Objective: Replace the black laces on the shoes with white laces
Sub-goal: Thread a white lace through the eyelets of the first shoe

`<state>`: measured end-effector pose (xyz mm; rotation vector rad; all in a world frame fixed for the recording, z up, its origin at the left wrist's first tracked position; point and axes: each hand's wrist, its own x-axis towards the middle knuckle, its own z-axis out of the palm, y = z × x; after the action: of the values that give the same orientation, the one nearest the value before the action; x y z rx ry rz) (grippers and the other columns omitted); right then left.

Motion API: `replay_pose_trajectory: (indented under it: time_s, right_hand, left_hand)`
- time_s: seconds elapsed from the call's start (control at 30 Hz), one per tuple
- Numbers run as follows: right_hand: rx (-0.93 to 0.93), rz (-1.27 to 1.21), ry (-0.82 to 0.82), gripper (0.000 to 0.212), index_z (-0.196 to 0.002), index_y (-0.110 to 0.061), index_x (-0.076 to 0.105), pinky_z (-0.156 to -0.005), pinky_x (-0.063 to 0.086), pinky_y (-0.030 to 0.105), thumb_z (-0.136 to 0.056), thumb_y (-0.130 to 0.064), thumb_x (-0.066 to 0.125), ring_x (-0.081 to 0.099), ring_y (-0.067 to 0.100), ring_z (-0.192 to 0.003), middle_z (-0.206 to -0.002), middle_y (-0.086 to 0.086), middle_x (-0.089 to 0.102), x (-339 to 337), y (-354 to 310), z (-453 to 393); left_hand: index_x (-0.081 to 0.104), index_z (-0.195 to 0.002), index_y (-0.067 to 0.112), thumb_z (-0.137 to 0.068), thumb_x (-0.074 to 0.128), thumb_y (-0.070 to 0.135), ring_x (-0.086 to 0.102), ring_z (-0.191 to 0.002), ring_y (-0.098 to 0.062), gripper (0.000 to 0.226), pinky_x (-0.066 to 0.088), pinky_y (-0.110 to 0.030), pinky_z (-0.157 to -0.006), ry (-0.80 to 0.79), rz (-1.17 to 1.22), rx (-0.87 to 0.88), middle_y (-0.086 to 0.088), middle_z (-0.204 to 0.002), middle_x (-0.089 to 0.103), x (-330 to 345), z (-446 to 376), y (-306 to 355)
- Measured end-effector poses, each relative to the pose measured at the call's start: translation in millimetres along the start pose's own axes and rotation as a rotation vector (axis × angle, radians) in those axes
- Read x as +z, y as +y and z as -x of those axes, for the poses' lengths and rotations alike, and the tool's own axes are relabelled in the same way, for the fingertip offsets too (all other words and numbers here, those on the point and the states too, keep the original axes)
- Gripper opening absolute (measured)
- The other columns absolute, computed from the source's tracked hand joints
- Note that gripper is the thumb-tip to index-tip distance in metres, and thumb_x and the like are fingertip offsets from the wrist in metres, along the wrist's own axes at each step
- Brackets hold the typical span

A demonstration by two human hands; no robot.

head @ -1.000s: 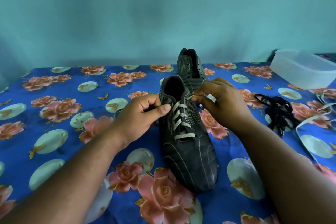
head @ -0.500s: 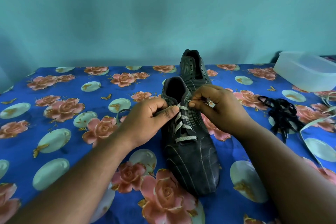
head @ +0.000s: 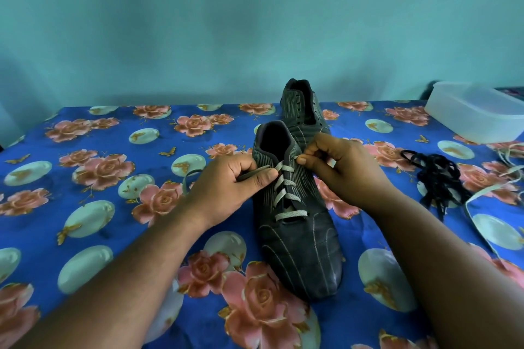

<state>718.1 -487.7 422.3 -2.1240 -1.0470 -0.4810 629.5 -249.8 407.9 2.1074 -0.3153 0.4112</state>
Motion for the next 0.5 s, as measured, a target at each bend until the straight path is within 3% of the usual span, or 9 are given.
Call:
replay_pose_trajectory:
  time_s: [0.1, 0.17, 0.33, 0.4, 0.47, 0.5]
  right_hand:
    - [0.018, -0.035, -0.035, 0.020, -0.087, -0.020, 0.064, -0.056, 0.044, 0.036, -0.096, -0.038, 0.067, 0.055, 0.018, -0.058, -0.065, -0.003, 0.062, 1, -1, 0]
    - [0.058, -0.097, -0.046, 0.020, -0.084, -0.022, 0.063, -0.052, 0.045, 0.038, -0.095, -0.037, 0.069, 0.054, 0.020, -0.054, -0.060, -0.001, 0.059, -1, -4, 1]
    - [0.197, -0.036, -0.102, 0.044, -0.068, -0.015, 0.057, -0.050, 0.038, 0.035, -0.092, -0.049, 0.070, 0.044, 0.013, -0.048, -0.055, 0.006, 0.052, -12, -15, -2]
    - [0.259, 0.042, -0.166, 0.052, -0.068, -0.011, 0.053, -0.051, 0.033, 0.033, -0.092, -0.056, 0.065, 0.042, 0.010, -0.049, -0.054, 0.003, 0.049, -19, -21, -4]
    - [0.298, 0.113, -0.229, 0.056, -0.069, -0.009, 0.049, -0.053, 0.031, 0.032, -0.094, -0.057, 0.061, 0.042, 0.014, -0.051, -0.056, 0.002, 0.046, -28, -31, 1]
    - [0.307, 0.135, -0.249, 0.054, -0.068, -0.011, 0.048, -0.053, 0.032, 0.031, -0.096, -0.056, 0.060, 0.044, 0.015, -0.052, -0.056, 0.002, 0.047, -33, -37, 4]
  left_hand:
    - [0.044, -0.063, 0.009, -0.088, 0.059, 0.067, 0.034, -0.055, -0.009, 0.065, 0.034, -0.035, -0.054, 0.028, -0.063, 0.011, 0.004, -0.057, 0.036, 2, 3, -3]
    - [0.043, -0.064, 0.013, -0.088, 0.058, 0.067, 0.035, -0.055, -0.008, 0.061, 0.034, -0.039, -0.052, 0.059, -0.083, 0.002, 0.007, -0.057, 0.036, 4, 6, 1]
    - [0.043, -0.067, 0.018, -0.088, 0.044, 0.079, 0.047, -0.058, -0.016, 0.064, 0.045, -0.045, -0.058, 0.030, -0.316, -0.097, 0.004, -0.059, 0.044, -4, 10, 17]
    - [0.048, -0.073, 0.020, -0.086, 0.036, 0.083, 0.062, -0.083, -0.023, 0.065, 0.054, -0.051, -0.075, -0.061, -0.383, -0.185, 0.000, -0.074, 0.059, -14, 11, 27]
    - [0.061, -0.087, 0.024, -0.093, 0.037, 0.074, 0.059, -0.120, -0.030, 0.056, 0.050, -0.054, -0.099, -0.103, -0.399, -0.236, -0.010, -0.111, 0.068, -23, 16, 39]
    - [0.066, -0.098, 0.020, -0.100, 0.040, 0.064, 0.056, -0.125, -0.029, 0.051, 0.047, -0.052, -0.104, -0.102, -0.376, -0.251, -0.009, -0.122, 0.066, -26, 21, 45]
